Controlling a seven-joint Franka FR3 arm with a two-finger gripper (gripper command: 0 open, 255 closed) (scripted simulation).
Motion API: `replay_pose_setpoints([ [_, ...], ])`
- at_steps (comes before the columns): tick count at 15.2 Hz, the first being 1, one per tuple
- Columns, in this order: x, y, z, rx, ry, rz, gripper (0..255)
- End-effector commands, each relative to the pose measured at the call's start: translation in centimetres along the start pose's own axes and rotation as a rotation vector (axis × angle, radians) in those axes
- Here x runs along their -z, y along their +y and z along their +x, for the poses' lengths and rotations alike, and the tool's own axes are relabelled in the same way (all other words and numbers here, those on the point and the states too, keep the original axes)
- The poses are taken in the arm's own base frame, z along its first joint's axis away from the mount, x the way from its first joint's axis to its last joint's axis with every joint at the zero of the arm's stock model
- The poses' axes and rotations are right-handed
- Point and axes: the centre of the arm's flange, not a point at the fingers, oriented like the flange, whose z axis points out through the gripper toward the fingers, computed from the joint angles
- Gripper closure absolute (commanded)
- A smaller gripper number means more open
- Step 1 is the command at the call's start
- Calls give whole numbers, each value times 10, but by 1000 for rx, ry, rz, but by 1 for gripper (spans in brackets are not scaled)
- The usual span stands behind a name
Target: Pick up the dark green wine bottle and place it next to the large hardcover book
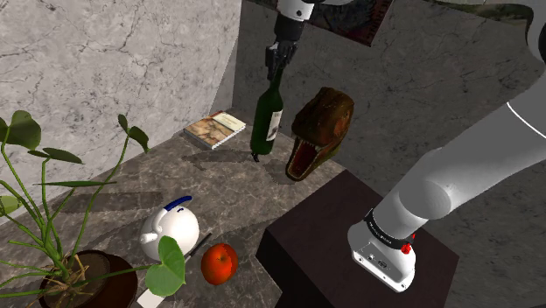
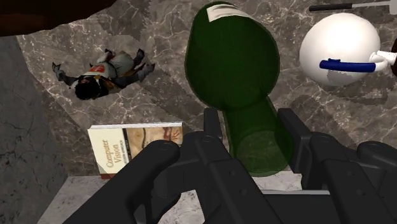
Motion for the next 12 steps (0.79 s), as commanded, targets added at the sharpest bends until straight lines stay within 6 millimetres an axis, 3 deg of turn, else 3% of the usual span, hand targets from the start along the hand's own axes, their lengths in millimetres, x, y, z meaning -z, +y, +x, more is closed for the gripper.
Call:
replay_pose_setpoints([
  [1, -17, 9, 19, 0, 1, 0, 255],
  [12, -110, 53, 122, 0, 1, 0, 255],
])
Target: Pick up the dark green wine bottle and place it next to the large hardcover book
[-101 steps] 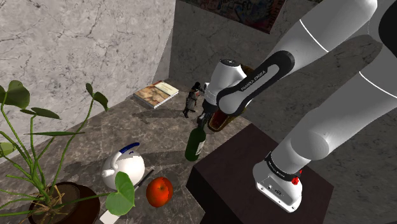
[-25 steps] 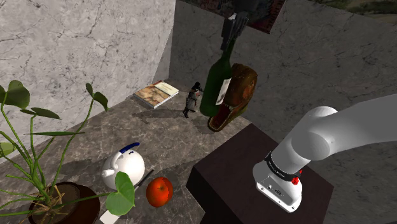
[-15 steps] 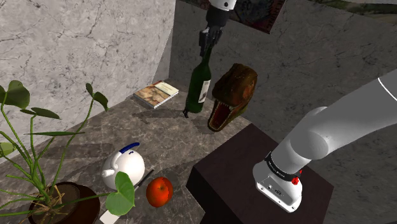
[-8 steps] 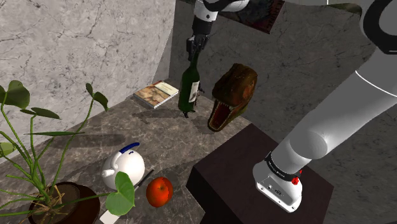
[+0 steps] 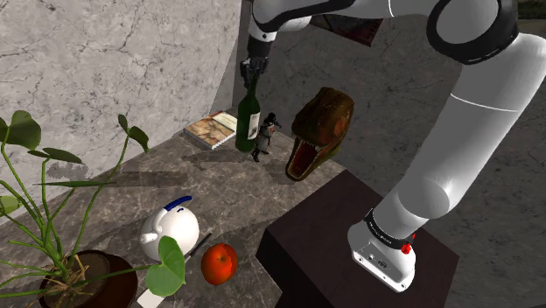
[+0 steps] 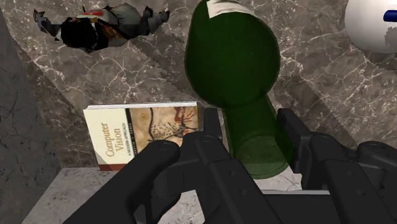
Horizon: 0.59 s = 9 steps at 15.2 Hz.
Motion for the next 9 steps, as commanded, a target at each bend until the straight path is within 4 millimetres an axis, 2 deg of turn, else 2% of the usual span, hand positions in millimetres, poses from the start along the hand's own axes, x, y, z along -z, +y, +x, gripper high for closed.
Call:
replay_pose_setpoints([
  [1, -17, 7, 19, 0, 0, 0, 255],
  [9, -84, 39, 94, 0, 0, 0, 255],
])
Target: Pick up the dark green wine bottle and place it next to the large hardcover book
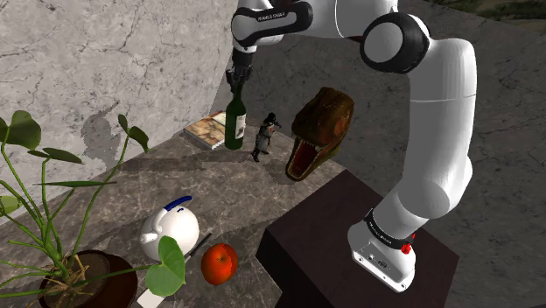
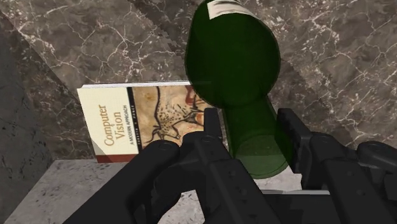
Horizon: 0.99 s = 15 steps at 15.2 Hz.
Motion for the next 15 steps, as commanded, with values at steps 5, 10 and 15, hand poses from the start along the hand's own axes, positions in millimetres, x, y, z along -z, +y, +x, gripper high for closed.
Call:
replay_pose_setpoints([
  [5, -40, 17, 41, 0, 0, 0, 255],
  [10, -67, 17, 39, 0, 0, 0, 255],
  [15, -93, 17, 37, 0, 0, 0, 255],
])
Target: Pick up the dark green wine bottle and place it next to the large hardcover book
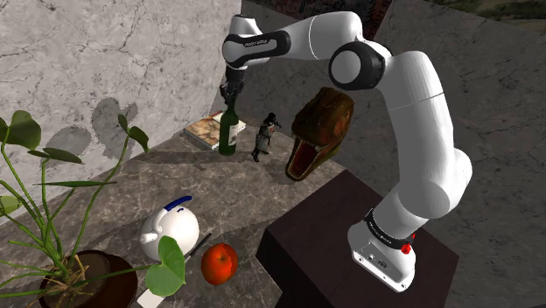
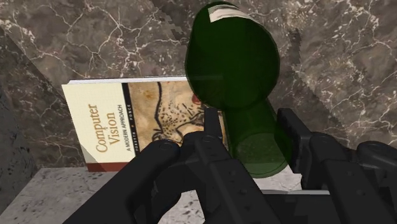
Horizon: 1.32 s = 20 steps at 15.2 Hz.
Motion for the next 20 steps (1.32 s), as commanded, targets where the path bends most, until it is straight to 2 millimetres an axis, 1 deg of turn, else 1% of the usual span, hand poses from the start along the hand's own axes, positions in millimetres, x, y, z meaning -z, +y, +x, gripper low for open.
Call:
replay_pose_setpoints([
  [1, -12, 0, 0, 0, 1, 0, 255],
  [6, -39, 0, -2, 0, 1, 0, 255],
  [13, -39, 0, -2, 0, 1, 0, 255],
  [14, -39, 0, -2, 0, 1, 0, 0],
  [19, -39, 0, -2, 0, 1, 0, 0],
  [20, -25, 0, -2, 0, 1, 0, 0],
])
